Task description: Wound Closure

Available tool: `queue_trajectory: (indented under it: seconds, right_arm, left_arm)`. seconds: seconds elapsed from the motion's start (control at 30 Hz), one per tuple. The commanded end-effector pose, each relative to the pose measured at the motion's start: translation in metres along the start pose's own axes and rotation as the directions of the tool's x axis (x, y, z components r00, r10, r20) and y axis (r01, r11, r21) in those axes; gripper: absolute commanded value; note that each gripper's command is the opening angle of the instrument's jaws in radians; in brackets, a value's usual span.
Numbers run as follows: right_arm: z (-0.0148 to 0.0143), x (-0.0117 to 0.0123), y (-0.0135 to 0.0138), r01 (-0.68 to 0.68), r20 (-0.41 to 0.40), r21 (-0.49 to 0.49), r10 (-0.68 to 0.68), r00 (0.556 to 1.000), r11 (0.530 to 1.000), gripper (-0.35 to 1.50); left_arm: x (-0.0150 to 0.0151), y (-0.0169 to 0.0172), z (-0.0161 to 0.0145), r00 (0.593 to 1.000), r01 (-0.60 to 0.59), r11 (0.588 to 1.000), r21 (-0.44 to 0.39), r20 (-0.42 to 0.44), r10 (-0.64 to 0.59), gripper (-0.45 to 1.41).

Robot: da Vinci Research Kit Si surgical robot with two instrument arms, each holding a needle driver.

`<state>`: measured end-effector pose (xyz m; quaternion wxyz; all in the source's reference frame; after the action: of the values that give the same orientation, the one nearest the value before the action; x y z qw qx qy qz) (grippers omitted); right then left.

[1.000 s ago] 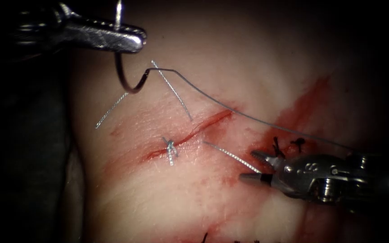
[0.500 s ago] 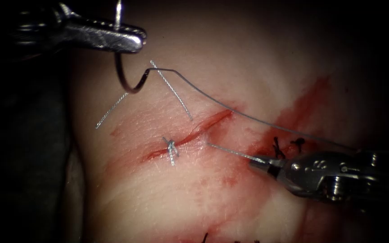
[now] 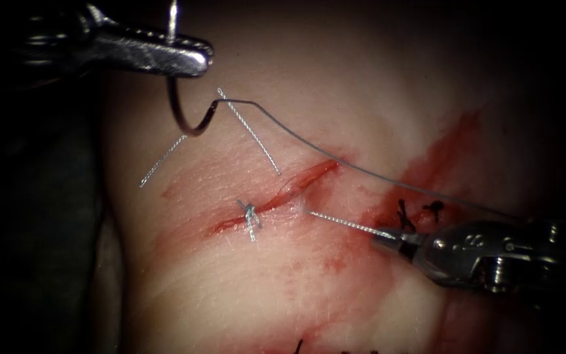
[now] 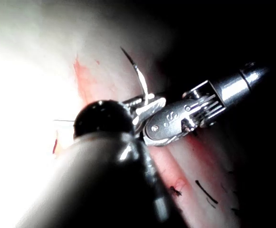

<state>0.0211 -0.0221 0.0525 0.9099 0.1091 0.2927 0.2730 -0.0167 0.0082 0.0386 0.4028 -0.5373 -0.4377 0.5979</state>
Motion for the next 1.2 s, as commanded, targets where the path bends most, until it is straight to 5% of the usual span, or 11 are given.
queue_trajectory:
  seconds: [0.03, 0.47, 0.5, 0.57, 0.67, 0.87, 1.0, 1.2]
  right_arm:
    - [0.0007, 0.0004, -0.0003, 0.001, -0.001, 0.001, -0.001, 1.000, 1.000, -0.35]
    - [0.0005, 0.0000, -0.0002, 0.001, 0.025, 0.001, -0.002, 1.000, 1.000, -0.27]
    - [0.0005, 0.0001, -0.0002, 0.000, 0.022, 0.000, 0.000, 1.000, 1.000, 0.02]
    - [0.0007, 0.0003, -0.0003, 0.014, 0.001, 0.000, -0.014, 1.000, 1.000, 1.03]
    - [0.0002, 0.0006, -0.0001, 0.020, -0.084, 0.007, -0.020, 0.996, 1.000, 1.38]
    - [-0.0075, 0.0002, 0.0021, -0.013, -0.194, 0.075, 0.027, 0.981, 0.997, 1.35]
    - [-0.0121, -0.0006, 0.0047, -0.023, -0.236, 0.116, 0.050, 0.970, 0.993, 1.30]
    - [-0.0140, -0.0015, 0.0076, -0.051, -0.319, 0.138, 0.093, 0.943, 0.989, 1.20]
  left_arm:
    - [0.0000, -0.0005, 0.0005, 1.000, -0.001, 1.000, 0.000, 0.000, 0.001, -0.45]
    - [0.0000, -0.0005, 0.0005, 1.000, -0.001, 1.000, 0.000, 0.000, 0.001, -0.45]
    - [0.0000, -0.0005, 0.0005, 1.000, -0.001, 1.000, 0.000, 0.000, 0.001, -0.45]
    - [0.0000, -0.0005, 0.0005, 1.000, -0.001, 1.000, 0.000, 0.000, 0.001, -0.45]
    - [-0.0005, -0.0006, 0.0007, 1.000, -0.004, 1.000, 0.019, 0.016, 0.004, -0.45]
    - [-0.0053, -0.0026, 0.0048, 0.978, 0.003, 1.000, -0.008, 0.209, -0.001, -0.45]
    - [-0.0097, -0.0038, 0.0080, 0.901, -0.115, 0.993, 0.033, 0.424, 0.091, -0.45]
    - [-0.0155, -0.0055, 0.0116, 0.744, -0.336, 0.912, -0.235, 0.528, 0.410, -0.45]
